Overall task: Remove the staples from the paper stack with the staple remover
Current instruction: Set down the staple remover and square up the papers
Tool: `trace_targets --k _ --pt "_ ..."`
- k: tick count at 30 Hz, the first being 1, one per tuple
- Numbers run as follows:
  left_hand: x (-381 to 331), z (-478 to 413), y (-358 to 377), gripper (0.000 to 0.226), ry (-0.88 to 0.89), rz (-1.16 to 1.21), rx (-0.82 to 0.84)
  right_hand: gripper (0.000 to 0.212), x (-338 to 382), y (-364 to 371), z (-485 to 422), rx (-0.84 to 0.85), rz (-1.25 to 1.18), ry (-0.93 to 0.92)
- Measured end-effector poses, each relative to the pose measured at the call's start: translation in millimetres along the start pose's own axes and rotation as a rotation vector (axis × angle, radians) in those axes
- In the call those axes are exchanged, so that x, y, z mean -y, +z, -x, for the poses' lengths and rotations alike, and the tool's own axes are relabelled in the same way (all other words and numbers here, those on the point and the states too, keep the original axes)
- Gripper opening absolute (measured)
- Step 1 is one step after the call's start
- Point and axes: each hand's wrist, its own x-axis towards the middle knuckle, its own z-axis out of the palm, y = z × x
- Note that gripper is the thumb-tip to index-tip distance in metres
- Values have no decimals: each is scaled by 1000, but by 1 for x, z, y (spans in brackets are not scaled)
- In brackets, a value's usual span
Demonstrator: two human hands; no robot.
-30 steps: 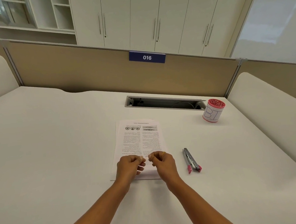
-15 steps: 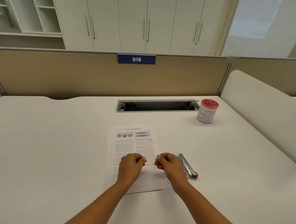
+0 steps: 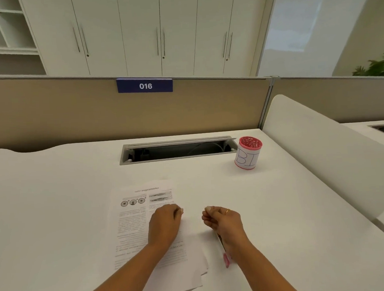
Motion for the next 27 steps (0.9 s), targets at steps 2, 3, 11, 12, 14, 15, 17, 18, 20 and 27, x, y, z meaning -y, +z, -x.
trace_targets --k 2,3,11,12,14,15,17,18,20,27 --pt "0 -10 8 25 62 -18 0 17 12 -7 -18 -100 285 -174" --pt "-1 -19 13 25 102 -30 4 17 22 -9 -30 -157 420 -262" --pt "-2 -66 43 44 198 -251 133 19 105 -34 -119 -586 782 -586" --pt "-4 -71 47 47 197 -285 145 21 115 -38 -132 -630 827 -594" --pt "-4 -76 53 51 182 -342 154 25 129 -43 -151 -699 980 -601" --pt "-3 -77 56 53 173 -364 156 26 134 -45 -160 -715 1067 -602" --pt "0 -76 61 54 156 -379 166 26 139 -47 -175 -703 1195 -578" --pt "3 -74 62 55 144 -375 176 25 141 -48 -180 -683 1236 -555" --pt "7 -72 66 56 121 -359 184 24 139 -50 -192 -649 1314 -516" --pt "7 -71 66 54 115 -311 147 25 132 -50 -212 -625 1403 -421"
